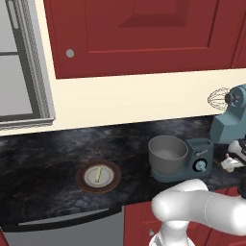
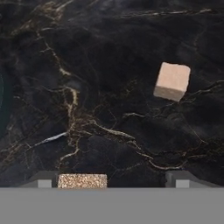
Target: Add butter and sugar cubes to the stand mixer bowl and then turn on the stand mixer to begin making frosting.
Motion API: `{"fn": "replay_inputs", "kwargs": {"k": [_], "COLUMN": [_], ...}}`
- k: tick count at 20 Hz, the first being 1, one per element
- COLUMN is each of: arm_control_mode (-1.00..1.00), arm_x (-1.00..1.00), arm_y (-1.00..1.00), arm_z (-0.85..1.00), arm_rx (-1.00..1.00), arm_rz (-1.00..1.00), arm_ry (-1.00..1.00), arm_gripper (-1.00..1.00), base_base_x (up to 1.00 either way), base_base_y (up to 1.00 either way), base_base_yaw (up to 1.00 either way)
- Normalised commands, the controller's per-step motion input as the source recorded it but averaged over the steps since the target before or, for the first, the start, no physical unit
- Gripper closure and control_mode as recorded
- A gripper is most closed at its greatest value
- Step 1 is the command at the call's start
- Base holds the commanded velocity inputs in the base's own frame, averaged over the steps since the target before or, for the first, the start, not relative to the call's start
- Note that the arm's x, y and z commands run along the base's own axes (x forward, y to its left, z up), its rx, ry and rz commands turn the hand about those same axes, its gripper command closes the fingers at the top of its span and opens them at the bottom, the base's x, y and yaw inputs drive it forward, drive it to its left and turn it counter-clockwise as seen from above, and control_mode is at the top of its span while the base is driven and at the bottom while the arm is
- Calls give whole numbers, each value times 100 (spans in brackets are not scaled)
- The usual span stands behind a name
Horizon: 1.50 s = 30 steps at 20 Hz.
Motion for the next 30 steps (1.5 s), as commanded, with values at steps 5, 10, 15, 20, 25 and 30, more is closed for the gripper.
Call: {"fn": "replay_inputs", "kwargs": {"k": [5,10,15,20,25,30], "arm_control_mode": [-100,-100,-100,-100,-100,-100], "arm_x": [0,-16,-36,-55,-47,-51], "arm_y": [31,21,12,12,26,43], "arm_z": [-50,-57,-50,-5,37,48], "arm_rx": [0,0,0,1,0,-2], "arm_rz": [0,0,0,0,0,0], "arm_ry": [10,7,2,-3,-5,-8], "arm_gripper": [100,100,100,100,100,100], "base_base_x": [0,0,0,0,0,0], "base_base_y": [0,0,0,0,0,0], "base_base_yaw": [0,0,0,0,0,0]}}
